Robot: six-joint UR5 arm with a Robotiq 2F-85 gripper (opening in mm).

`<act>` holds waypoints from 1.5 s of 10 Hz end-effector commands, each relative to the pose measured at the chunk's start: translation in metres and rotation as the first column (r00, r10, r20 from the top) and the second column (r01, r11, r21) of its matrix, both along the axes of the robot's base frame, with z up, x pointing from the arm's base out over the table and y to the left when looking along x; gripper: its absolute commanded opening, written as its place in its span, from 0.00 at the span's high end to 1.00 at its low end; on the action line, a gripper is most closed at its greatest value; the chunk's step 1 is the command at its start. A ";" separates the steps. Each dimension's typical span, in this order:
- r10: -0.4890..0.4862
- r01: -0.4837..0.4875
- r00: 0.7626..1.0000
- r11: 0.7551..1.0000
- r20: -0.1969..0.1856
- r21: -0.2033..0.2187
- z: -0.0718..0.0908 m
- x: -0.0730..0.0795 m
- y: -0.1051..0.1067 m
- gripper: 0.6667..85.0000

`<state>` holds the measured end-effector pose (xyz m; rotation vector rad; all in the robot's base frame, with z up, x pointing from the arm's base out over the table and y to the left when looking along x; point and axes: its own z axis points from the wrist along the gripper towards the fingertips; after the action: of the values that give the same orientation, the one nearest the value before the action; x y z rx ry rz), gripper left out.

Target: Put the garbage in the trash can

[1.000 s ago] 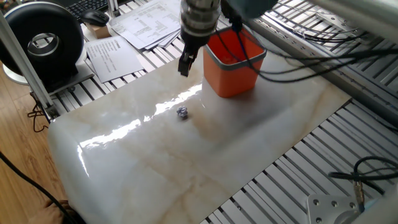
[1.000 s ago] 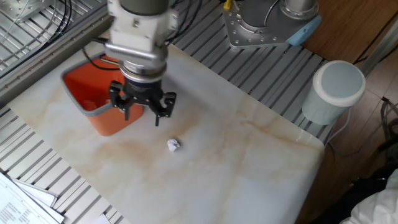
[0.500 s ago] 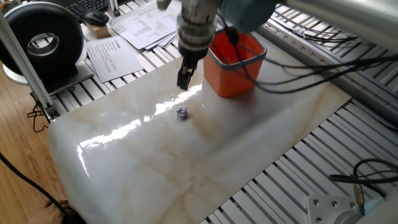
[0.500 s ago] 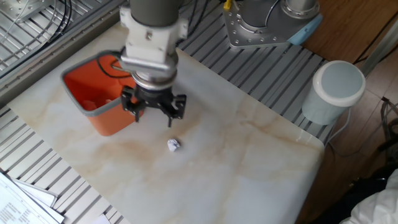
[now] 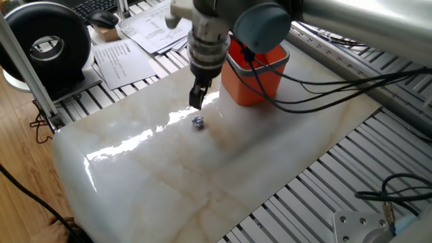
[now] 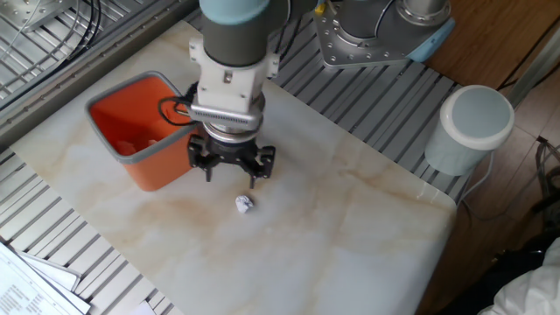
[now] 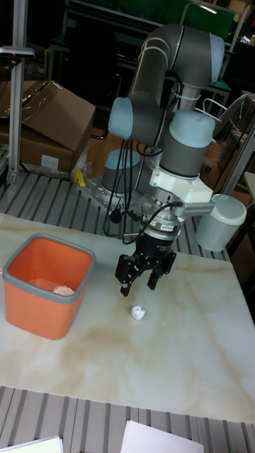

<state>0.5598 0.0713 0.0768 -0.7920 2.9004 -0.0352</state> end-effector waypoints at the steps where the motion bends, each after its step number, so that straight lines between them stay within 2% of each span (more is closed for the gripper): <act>1: -0.020 0.020 1.000 0.999 0.007 0.043 -0.041 0.007 0.013 0.17; 2: -0.026 0.024 0.999 0.999 0.033 0.035 -0.059 0.015 0.012 0.17; 3: -0.027 0.026 0.999 0.999 0.030 0.029 -0.062 0.014 0.011 0.17; 5: -0.064 0.064 0.998 0.996 0.005 0.061 -0.062 0.010 0.021 0.17; 7: -0.090 0.088 0.996 0.992 0.020 0.090 -0.066 0.011 0.029 0.21; 10: -0.071 0.067 0.997 0.991 0.036 0.120 -0.068 0.005 0.027 0.23; 11: -0.074 0.068 0.997 0.988 0.036 0.137 -0.070 0.000 0.027 0.32; 12: -0.078 0.071 0.996 0.987 0.040 0.145 -0.070 -0.002 0.026 0.57; 13: -0.083 0.077 0.996 0.990 0.043 0.122 -0.068 -0.002 0.020 0.94; 14: -0.070 0.065 0.997 0.992 0.045 0.106 -0.063 -0.002 0.016 0.99; 15: -0.051 0.048 0.998 0.996 0.029 0.069 -0.049 -0.007 0.007 0.99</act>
<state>0.5578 0.0891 0.0129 -0.6814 2.8641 0.0780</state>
